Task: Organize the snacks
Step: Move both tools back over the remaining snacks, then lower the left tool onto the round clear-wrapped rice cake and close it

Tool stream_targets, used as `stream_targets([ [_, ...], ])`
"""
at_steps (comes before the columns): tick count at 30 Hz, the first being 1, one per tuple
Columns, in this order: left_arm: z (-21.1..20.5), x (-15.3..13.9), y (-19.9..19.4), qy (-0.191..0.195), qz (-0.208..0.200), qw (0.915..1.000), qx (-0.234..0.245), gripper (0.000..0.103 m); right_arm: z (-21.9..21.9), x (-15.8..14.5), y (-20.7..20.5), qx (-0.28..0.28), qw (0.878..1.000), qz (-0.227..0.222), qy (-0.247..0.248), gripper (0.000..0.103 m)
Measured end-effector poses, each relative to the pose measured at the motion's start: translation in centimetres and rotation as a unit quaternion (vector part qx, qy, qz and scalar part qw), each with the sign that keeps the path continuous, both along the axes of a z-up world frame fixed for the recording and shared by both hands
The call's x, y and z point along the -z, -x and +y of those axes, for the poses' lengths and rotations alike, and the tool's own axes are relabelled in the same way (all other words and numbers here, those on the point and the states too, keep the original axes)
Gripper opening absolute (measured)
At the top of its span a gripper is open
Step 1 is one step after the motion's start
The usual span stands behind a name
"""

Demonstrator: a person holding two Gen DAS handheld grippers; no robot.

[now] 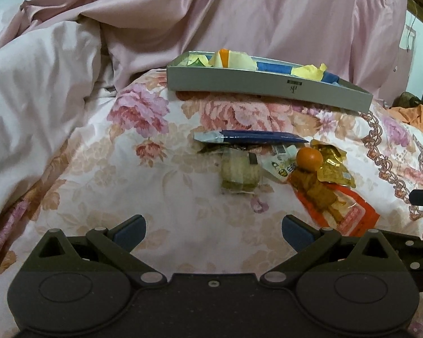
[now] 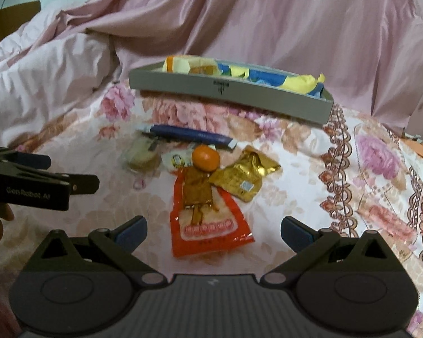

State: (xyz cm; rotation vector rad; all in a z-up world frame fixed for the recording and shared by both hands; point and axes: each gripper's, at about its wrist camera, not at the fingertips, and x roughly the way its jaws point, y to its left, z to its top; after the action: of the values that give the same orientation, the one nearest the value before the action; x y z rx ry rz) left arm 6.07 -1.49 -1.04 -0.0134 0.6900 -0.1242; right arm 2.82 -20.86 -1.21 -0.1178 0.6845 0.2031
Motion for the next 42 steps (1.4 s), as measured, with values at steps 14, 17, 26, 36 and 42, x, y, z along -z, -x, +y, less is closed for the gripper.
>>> stream_targets([
  [14, 0.4, 0.1, -0.3, 0.017, -0.020, 0.9996, -0.011, 0.102, 0.4, 1.0, -1.2, -0.001, 1.000, 0.017, 0.008, 0.103],
  [17, 0.5, 0.2, -0.3, 0.021, -0.026, 0.9994, -0.014, 0.102, 0.4, 1.1, -1.7, 0.000, 1.000, 0.016, 0.007, 0.103],
  [26, 0.4, 0.7, -2.3, 0.021, -0.050, 0.9986, -0.002, 0.102, 0.4, 1.7, -3.2, -0.012, 1.000, 0.006, 0.001, 0.103],
  [36, -0.1, 1.5, -6.3, 0.035, -0.026, 0.9986, 0.029, 0.102, 0.5, 2.9, -4.9, -0.038, 0.999, 0.005, 0.007, 0.103],
  [42, -1.2, 1.7, -8.8, 0.015, -0.016, 0.9978, 0.062, 0.102, 0.5, 3.6, -6.5, -0.047, 0.999, 0.017, -0.015, 0.103],
])
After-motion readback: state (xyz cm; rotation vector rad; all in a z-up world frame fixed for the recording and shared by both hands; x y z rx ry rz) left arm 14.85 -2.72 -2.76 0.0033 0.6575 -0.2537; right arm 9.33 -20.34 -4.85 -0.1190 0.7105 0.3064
